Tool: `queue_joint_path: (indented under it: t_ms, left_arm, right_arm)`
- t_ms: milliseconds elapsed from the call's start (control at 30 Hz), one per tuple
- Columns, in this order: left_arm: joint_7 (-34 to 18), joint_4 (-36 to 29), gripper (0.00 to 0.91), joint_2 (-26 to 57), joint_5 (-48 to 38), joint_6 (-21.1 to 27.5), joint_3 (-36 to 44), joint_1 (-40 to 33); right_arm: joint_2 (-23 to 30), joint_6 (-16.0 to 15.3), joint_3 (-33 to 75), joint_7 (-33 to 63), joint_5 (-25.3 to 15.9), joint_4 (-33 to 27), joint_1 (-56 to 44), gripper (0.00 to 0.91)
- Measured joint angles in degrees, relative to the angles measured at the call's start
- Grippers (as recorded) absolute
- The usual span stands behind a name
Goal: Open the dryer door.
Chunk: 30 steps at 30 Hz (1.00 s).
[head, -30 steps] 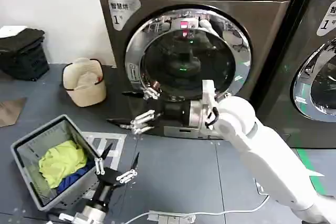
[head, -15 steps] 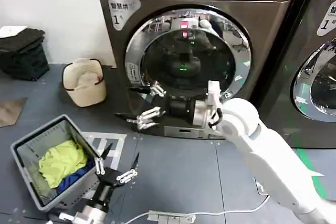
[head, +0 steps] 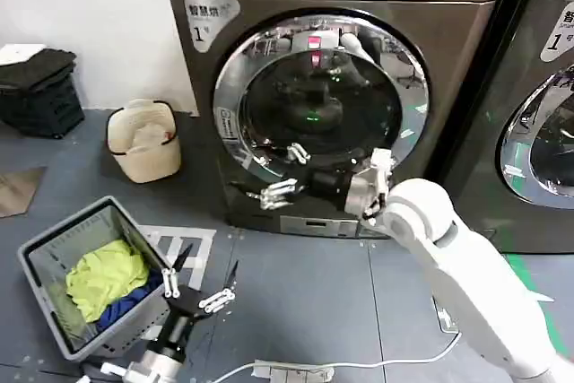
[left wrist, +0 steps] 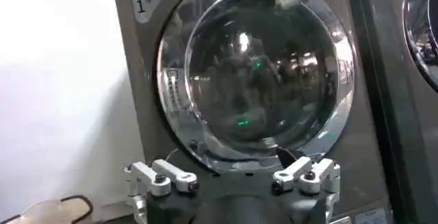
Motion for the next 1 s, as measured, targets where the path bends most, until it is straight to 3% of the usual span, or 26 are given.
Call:
queue_joint_path:
  t_ms: [433, 1000]
  left_arm:
    - [0.0, -0.3, 0.907, -0.2, 0.0, -0.1, 0.0, 0.5]
    - [-0.1, -0.4, 0.907, -0.4, 0.0, -0.3, -0.5, 0.6]
  right_arm:
    - [1.4, 3.8, -4.7, -0.5, -1.3, -5.4, 3.6, 0.907]
    - [3.6, 5.8, -7.2, 2.1, -2.7, -13.2, 6.8, 0.907]
